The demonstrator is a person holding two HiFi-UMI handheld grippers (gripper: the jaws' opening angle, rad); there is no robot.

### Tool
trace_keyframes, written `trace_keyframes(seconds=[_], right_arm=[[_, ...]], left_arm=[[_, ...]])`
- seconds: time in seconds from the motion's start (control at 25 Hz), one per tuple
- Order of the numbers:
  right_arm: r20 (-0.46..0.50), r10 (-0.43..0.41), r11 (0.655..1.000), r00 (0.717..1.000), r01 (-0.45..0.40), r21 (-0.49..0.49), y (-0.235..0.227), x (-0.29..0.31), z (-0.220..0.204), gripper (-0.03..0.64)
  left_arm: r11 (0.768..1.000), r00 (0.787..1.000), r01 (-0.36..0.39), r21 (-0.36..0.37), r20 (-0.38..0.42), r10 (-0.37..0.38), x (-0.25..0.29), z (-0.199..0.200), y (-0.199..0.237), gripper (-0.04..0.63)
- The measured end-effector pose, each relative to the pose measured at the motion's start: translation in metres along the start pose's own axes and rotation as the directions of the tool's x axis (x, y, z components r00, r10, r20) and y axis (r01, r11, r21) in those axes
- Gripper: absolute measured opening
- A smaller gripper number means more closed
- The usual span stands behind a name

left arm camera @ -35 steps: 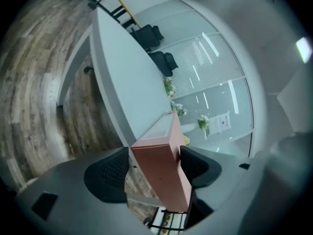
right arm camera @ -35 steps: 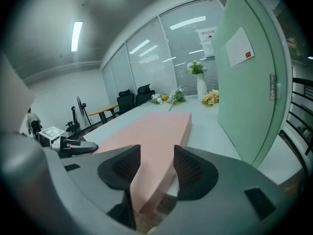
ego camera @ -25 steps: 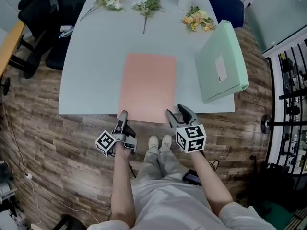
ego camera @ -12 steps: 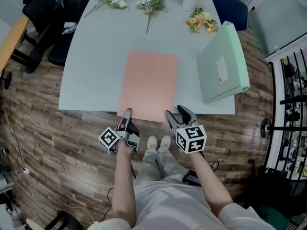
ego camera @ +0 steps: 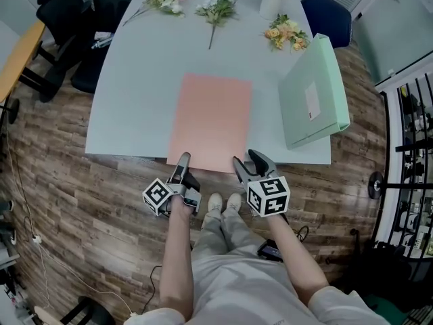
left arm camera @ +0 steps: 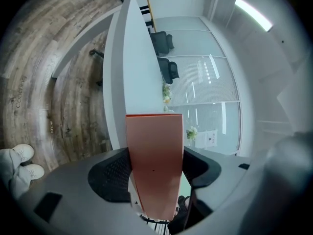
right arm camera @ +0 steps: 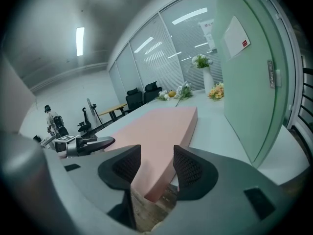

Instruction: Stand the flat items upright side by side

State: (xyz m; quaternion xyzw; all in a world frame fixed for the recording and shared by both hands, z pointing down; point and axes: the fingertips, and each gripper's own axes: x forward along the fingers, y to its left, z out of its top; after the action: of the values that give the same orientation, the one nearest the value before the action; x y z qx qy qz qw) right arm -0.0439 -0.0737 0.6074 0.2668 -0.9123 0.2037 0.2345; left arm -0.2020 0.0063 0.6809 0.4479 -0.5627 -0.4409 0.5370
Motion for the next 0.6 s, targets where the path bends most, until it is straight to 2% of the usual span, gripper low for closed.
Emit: trace_keyframes(seconds=[0.32, 0.6], right_arm=[[-0.014, 0.011, 1.000, 1.000, -0.011, 0.004, 0.006, 0.000, 0.006, 0.212], [0.017, 0.009, 1.000, 1.000, -0.010, 0.014, 0.009, -0.002, 0.027, 0.212]], left_arm=[[0.983, 0.998, -0.062, 0.171, 0.031, 0.057, -0.012, 0.003, -0.032, 0.308], [0.930, 0.996, -0.094, 0.355, 0.045, 0.083, -0.009, 0.011, -0.068, 0.305]])
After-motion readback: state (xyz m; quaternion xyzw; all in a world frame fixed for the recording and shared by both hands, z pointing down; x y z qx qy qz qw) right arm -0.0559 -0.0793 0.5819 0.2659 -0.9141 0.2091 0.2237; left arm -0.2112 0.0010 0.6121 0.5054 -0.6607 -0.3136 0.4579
